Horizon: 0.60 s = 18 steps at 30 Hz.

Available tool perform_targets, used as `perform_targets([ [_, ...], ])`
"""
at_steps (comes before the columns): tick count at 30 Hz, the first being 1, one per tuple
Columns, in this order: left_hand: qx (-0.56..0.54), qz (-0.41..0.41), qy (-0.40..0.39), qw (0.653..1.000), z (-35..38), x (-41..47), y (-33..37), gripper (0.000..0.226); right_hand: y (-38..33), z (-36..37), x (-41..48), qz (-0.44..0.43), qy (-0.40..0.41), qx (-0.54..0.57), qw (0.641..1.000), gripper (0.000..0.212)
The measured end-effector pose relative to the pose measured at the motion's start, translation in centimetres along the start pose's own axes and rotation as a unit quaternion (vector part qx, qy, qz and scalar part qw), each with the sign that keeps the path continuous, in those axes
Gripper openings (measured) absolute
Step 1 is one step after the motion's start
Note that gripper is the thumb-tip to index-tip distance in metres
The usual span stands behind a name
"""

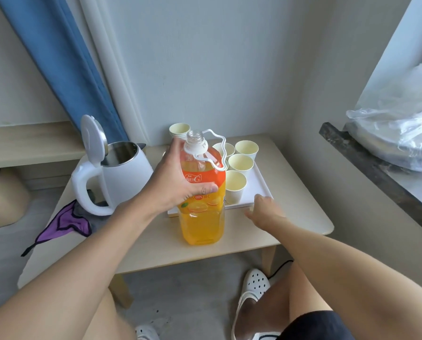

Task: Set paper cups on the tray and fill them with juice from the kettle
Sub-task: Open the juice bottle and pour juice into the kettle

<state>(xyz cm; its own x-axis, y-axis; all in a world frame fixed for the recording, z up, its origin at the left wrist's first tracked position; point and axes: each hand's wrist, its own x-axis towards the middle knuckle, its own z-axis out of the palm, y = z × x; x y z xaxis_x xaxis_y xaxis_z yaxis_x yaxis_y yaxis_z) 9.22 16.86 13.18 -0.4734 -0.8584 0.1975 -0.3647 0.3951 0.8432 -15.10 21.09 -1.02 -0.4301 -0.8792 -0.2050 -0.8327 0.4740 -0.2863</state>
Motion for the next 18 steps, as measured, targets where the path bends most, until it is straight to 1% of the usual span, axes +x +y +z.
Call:
perform_targets([
  [2, -0.003, -0.002, 0.003, 1.0, 0.0, 0.0, 0.0, 0.085, 0.3, 0.6, 0.2, -0.006, 0.006, -0.002, 1.0, 0.01],
  [4, -0.004, -0.003, 0.003, 1.0, 0.0, -0.1, -0.1, 0.085, 0.5, 1.0, 0.3, -0.004, 0.013, -0.008, 1.0, 0.01],
  [7, -0.004, -0.008, 0.002, 1.0, 0.0, -0.1, 0.0, 0.084, 0.5, 1.1, 0.2, 0.006, 0.017, 0.015, 1.0, 0.024],
  [9, -0.004, -0.01, 0.0, 1.0, 0.0, -0.1, 0.1, 0.085, 0.5, 1.1, 0.2, -0.005, 0.009, 0.008, 1.0, 0.035],
  [11, -0.001, -0.011, -0.003, 1.0, 0.1, -0.1, 0.1, 0.086, 0.4, 1.2, 0.4, -0.024, 0.005, -0.004, 1.0, 0.038],
  [15, -0.001, -0.009, -0.001, 1.0, 0.1, 0.0, -0.1, 0.087, -0.2, 1.6, 0.8, -0.039, 0.017, -0.019, 0.999, 0.029],
  [18, -0.001, -0.011, 0.0, 1.0, 0.1, 0.1, -0.3, 0.087, -0.2, 1.9, 0.8, -0.036, 0.035, -0.024, 0.998, 0.015],
])
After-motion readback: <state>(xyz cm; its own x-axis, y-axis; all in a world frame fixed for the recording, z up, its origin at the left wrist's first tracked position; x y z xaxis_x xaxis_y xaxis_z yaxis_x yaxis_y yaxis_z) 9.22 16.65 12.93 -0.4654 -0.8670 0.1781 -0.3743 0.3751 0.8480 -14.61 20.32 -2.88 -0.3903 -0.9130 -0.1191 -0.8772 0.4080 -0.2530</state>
